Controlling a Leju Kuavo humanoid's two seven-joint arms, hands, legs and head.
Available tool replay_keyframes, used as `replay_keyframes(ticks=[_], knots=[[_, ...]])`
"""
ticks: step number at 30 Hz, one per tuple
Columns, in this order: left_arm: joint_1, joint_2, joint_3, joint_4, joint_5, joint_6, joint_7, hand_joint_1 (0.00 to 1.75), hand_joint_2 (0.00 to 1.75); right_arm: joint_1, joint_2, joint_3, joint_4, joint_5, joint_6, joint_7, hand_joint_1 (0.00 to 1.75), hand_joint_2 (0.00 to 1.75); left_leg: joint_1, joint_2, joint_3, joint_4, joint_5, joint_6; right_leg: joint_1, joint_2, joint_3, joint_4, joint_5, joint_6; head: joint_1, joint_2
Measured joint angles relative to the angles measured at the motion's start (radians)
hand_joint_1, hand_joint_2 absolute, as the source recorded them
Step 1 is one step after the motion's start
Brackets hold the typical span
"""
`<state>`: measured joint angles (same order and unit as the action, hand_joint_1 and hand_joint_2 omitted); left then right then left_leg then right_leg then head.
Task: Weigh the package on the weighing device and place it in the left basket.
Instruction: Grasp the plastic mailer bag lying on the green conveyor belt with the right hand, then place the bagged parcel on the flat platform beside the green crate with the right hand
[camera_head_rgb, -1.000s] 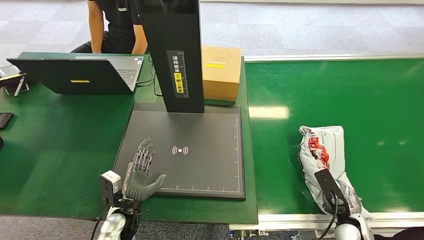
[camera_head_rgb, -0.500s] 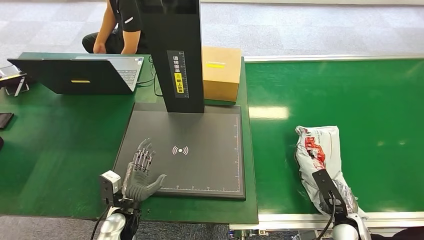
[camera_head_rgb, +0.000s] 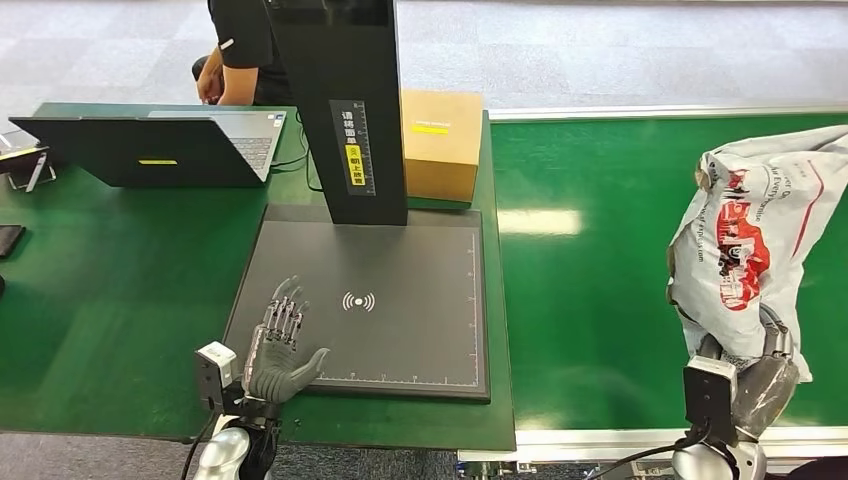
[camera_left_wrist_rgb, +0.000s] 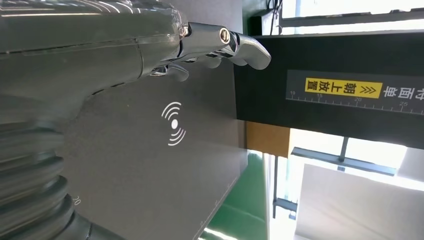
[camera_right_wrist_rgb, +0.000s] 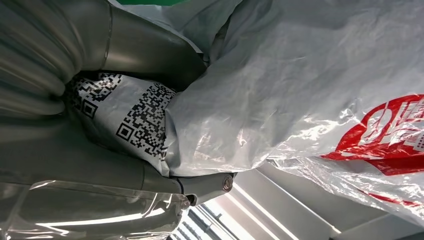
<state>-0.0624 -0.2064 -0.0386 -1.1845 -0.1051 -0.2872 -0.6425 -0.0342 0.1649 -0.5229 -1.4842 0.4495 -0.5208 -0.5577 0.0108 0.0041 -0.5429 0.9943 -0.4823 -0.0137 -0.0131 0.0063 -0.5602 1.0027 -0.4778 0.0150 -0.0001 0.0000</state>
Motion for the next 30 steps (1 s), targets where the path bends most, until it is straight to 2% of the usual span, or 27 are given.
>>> replay_keyframes(ticks=[5, 13, 17, 20, 23, 27, 30], knots=[[0.000, 0.000, -0.006, 0.000, 0.009, 0.002, 0.000, 0.00, 1.75, 0.007, 0.012, 0.008, -0.027, -0.090, -0.069, -0.082, 1.75, 1.75, 0.000, 0.000, -0.001, -0.001, 0.000, 0.000, 0.000, -0.001, -0.001, 0.000, -0.001, -0.001, 0.000, 0.000], [0.000, 0.000, -0.021, 0.000, 0.019, 0.006, -0.001, 0.00, 1.75, 0.026, 0.017, 0.034, -0.073, -0.180, -0.156, -0.091, 1.75, 1.75, 0.000, -0.001, -0.001, -0.001, -0.001, -0.001, 0.000, -0.001, -0.001, 0.000, -0.002, -0.001, 0.000, 0.000], [0.000, 0.001, -0.023, 0.000, 0.022, 0.006, -0.001, 0.00, 1.75, 0.038, 0.017, 0.056, -0.106, -0.161, -0.168, -0.091, 1.75, 1.75, 0.000, -0.001, -0.001, -0.001, -0.001, -0.001, 0.000, -0.001, -0.001, 0.000, -0.002, -0.001, 0.000, 0.000], [0.001, 0.001, -0.023, -0.008, 0.026, 0.008, -0.003, 0.00, 1.75, 0.038, 0.014, 0.090, -0.115, -0.079, -0.142, -0.091, 1.75, 1.75, 0.000, -0.001, -0.001, -0.001, -0.001, -0.001, 0.000, -0.001, -0.001, 0.001, -0.002, -0.001, 0.000, 0.000], [0.004, 0.001, -0.022, -0.030, 0.023, 0.029, -0.020, 0.00, 1.75, 0.033, 0.004, 0.144, -0.114, 0.063, -0.095, -0.083, 1.75, 1.75, 0.000, -0.001, -0.001, -0.001, -0.001, -0.001, 0.000, -0.001, -0.001, 0.001, -0.002, -0.001, 0.000, 0.000], [0.016, 0.001, -0.020, -0.087, 0.008, 0.069, -0.052, 0.00, 1.75, 0.008, -0.024, 0.240, -0.094, 0.173, 0.058, -0.029, 1.75, 1.75, 0.000, -0.001, -0.001, -0.001, -0.001, -0.001, 0.000, -0.001, -0.001, 0.001, -0.002, -0.001, 0.000, 0.000], [0.026, 0.001, -0.018, -0.131, 0.011, 0.075, -0.058, 0.00, 1.75, -0.022, -0.054, 0.298, -0.066, 0.233, 0.134, 0.001, 1.75, 1.75, 0.000, -0.001, -0.001, -0.001, -0.001, -0.001, 0.000, -0.001, -0.001, 0.001, -0.002, -0.001, 0.000, 0.000]])
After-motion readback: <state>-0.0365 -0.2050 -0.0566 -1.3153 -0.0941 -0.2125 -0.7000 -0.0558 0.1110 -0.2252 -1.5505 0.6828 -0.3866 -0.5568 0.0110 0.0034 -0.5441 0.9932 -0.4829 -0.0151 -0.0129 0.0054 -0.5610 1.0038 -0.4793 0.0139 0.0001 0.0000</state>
